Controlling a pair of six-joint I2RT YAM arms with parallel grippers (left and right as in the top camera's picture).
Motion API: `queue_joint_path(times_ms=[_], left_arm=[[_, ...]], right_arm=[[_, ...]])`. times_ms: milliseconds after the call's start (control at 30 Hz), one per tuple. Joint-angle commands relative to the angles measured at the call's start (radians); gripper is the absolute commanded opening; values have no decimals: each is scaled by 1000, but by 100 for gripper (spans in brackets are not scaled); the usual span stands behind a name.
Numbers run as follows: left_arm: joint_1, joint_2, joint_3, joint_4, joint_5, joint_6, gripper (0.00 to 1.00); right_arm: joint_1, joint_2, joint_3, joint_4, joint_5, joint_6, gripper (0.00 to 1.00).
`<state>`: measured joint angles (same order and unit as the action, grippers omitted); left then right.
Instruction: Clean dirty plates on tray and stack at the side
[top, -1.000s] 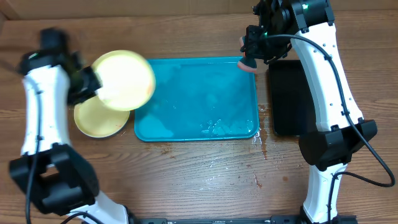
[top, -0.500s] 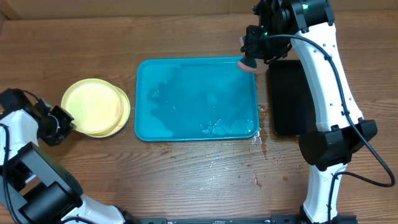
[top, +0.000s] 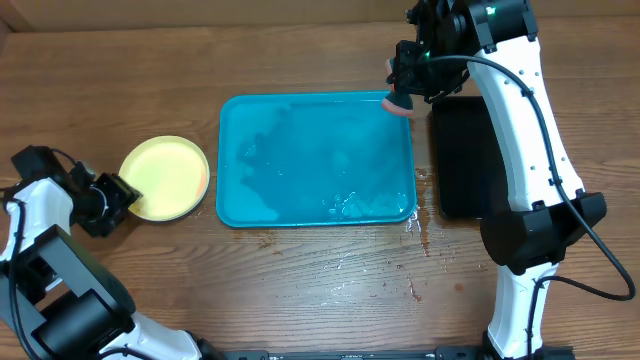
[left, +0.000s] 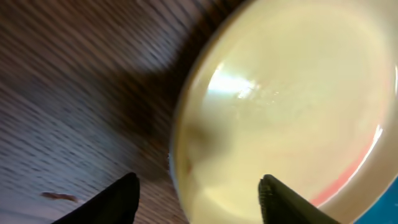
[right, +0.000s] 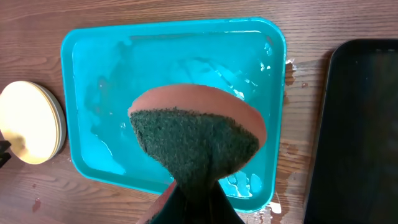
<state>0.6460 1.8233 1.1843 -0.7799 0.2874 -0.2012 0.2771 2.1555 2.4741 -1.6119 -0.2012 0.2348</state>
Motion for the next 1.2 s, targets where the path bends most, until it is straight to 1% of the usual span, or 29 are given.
queue_joint_path(times_ms=[0,167,267,367,433,567,600,633,767,900,1100,1167], left_arm=[[-37,-25,44,-37,31,31,65],[-111,-35,193,-175,12,72,65],[-166,-57,290,-243,13,79,69],[-235,-85,379,-309,13,107,76],[-286,-99,424,-343,13,137,82],[-403,-111,466,-372,12,169,91],[-429,-111,467,-372,12,172,96],[-457,-110,467,-372,13,172,100],[-547,-108,467,-367,2,194,100],[-612,-108,467,-343,-56,206,100],[-657,-108,467,-315,-66,206,100],[-659,-108,467,-313,-66,205,100]], right_arm=[[-5,-16,19,5,7,0,4],[-37,-22,21,-14,6,-1,4],[-79,-28,21,-36,6,-15,4],[-134,-29,21,-72,8,-32,4],[-172,-29,15,-82,13,-47,4],[-227,-29,-18,-82,71,-58,4],[-235,-29,-33,-82,102,-58,4],[-242,-29,-54,-82,137,-72,4],[-265,-29,-159,-77,256,-205,4],[-297,-29,-309,-26,268,-323,4],[-342,-29,-559,161,267,-357,4],[-352,-29,-641,249,237,-420,4]])
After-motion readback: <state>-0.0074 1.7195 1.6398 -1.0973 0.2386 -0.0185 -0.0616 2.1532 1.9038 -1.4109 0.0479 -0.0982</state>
